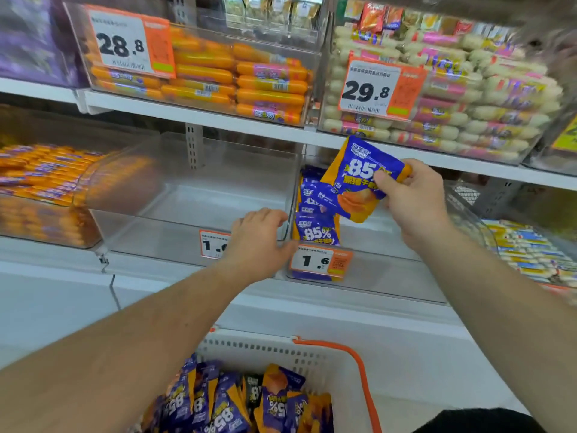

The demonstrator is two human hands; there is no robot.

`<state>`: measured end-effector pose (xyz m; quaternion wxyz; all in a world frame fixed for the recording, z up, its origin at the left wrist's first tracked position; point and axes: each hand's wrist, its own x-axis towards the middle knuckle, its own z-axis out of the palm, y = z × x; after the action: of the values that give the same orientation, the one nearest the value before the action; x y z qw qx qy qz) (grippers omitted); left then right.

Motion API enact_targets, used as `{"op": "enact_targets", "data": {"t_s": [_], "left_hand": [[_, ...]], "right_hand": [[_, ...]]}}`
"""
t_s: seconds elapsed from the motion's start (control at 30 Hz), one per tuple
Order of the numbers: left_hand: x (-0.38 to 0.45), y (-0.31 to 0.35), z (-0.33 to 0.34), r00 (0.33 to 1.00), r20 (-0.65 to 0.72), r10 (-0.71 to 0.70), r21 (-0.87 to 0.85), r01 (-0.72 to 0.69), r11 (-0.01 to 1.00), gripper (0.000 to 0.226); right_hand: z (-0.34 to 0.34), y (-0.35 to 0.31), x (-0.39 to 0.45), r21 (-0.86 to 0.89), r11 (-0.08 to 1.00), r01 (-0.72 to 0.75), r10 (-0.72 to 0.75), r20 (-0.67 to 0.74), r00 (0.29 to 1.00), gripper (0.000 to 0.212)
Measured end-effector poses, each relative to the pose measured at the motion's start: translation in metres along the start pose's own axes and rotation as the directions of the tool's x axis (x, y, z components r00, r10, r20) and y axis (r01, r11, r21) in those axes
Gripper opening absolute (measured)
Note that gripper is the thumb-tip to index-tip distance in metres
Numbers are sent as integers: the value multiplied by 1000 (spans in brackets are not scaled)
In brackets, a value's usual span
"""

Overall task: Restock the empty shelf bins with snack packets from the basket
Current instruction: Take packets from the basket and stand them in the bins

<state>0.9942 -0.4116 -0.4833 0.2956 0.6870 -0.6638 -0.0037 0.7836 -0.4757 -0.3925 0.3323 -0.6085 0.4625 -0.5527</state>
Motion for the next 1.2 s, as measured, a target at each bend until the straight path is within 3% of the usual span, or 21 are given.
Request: {"op": "enact_targets", "data": {"t_s": [0.1, 0.17, 0.27, 0.33, 0.5, 0.9, 1.0, 1.1, 1.17, 1.2], "left_hand": [[-7, -4, 12, 1000, -15, 19, -12, -19, 1000, 55], [-13, -7, 11, 999, -31, 40, 1, -40, 999, 55], [-16, -7, 5, 998, 58, 40, 64, -44, 997, 55], [-12, -5, 2, 994, 109, 20, 93, -30, 995, 48], [1, 4, 2, 987, 124, -105, 176, 82, 981, 37], [14, 14, -2, 958, 187, -219, 253, 168, 953, 22], [15, 12, -3, 955, 208, -214, 258, 157, 953, 22], [13, 10, -2, 958, 221, -180, 210, 134, 969, 28], [7, 7, -3, 972, 199, -129, 100, 111, 989, 35], [3, 5, -4, 982, 169, -83, 33, 79, 996, 39]], "right_hand": [[12, 16, 13, -147, 989, -28, 35, 46, 998, 20], [24, 28, 18, -241, 958, -155, 187, 115, 976, 23], [42, 47, 18, -385, 860, -334, 435, 213, 875, 29], [51, 60, 19, -427, 819, -383, 510, 234, 828, 29], [60, 74, 23, -388, 794, -468, 570, 211, 794, 9], [62, 73, 21, -381, 808, -450, 550, 212, 808, 19], [62, 70, 22, -568, 761, -313, 485, 179, 856, 20], [64, 60, 10, -671, 720, -180, 328, 100, 939, 18], [70, 53, -7, -677, 736, 2, 45, 53, 998, 11], [74, 51, -19, -630, 761, 156, -147, 67, 987, 8]]}}
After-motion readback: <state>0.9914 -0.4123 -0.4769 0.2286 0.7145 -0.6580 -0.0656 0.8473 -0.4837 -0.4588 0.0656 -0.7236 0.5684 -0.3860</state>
